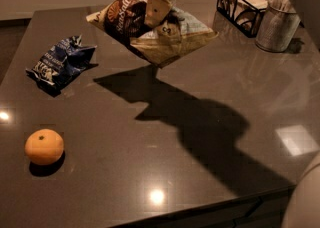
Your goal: Pick brown chip bag
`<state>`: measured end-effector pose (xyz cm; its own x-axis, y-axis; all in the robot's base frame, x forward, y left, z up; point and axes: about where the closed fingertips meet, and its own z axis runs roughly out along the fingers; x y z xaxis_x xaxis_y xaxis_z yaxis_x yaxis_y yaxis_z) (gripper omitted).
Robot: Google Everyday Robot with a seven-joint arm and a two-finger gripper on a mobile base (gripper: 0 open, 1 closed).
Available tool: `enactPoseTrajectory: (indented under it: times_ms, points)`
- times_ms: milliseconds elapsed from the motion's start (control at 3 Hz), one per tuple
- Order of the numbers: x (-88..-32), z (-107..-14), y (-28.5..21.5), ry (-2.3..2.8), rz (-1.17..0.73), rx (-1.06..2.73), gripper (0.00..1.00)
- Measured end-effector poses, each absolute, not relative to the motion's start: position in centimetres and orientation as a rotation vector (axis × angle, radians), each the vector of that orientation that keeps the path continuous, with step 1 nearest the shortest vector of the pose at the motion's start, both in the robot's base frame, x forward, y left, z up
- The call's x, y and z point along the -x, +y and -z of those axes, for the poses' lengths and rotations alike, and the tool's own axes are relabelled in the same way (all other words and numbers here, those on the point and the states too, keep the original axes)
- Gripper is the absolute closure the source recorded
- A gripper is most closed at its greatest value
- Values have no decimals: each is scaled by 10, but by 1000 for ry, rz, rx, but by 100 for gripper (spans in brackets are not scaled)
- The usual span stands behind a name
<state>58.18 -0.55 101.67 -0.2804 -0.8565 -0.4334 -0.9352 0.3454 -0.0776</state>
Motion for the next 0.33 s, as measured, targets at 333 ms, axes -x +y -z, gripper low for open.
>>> enactPoseTrajectory:
  times_ms: [333]
  points:
    - [-586,-1017,-2,2203,-267,1561,100]
